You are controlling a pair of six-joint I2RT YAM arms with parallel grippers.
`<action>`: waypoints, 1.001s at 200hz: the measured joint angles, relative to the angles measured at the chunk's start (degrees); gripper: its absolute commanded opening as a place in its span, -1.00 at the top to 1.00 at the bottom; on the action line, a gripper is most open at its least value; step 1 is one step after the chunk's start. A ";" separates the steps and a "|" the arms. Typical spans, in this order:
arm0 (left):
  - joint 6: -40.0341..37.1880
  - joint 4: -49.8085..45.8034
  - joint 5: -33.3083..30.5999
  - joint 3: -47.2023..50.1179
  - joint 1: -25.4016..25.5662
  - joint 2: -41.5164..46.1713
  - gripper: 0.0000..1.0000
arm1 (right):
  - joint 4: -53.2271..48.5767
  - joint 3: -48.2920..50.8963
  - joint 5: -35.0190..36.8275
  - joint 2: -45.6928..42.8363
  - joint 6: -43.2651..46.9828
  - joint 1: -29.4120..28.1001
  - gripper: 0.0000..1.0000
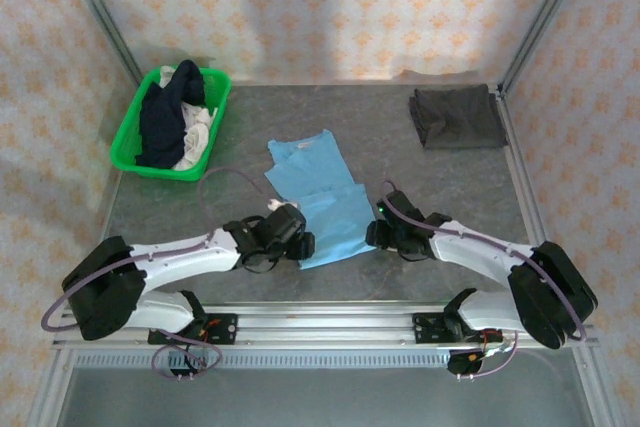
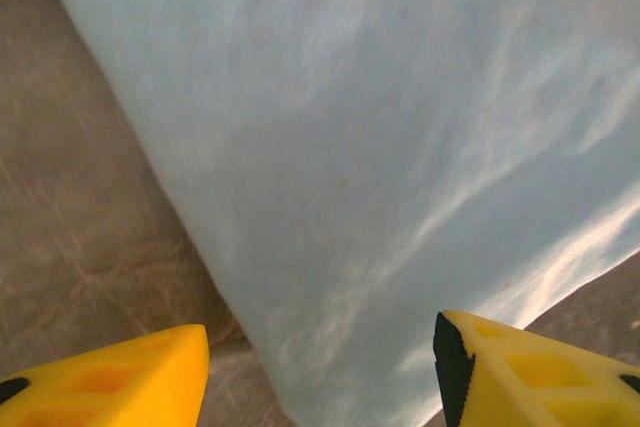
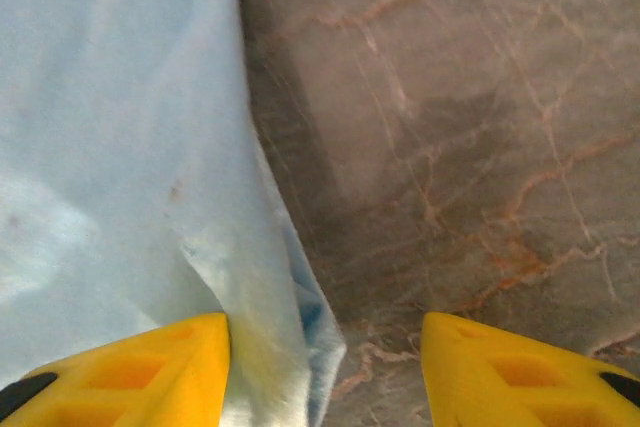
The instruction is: Fold and stack the t-shirts
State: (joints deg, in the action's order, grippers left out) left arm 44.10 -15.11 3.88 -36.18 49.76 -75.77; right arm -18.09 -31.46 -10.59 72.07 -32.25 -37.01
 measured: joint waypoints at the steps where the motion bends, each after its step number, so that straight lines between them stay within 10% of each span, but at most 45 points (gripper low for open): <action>1: 0.11 0.09 -0.04 0.07 0.09 -0.07 -0.29 | 0.07 0.09 -0.04 0.00 -0.04 -0.02 -0.06; 69: 4.79 5.25 -1.62 0.68 5.14 -6.29 -0.26 | 3.61 1.01 -0.24 2.27 -3.34 -0.72 0.29; 134: 7.13 6.40 -3.41 1.22 5.60 -6.99 1.00 | 5.05 1.09 -2.01 1.60 -4.79 -1.86 1.00; 200: 6.23 2.82 -3.19 -0.22 4.92 2.95 1.00 | -0.48 -6.40 -2.10 -5.46 -4.24 -1.84 1.00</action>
State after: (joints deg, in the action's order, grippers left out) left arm 50.33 -12.29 0.69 -36.40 54.68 -72.82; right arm -18.57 -37.87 -12.69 66.61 -36.49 -38.85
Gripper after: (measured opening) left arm 0.044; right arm 0.041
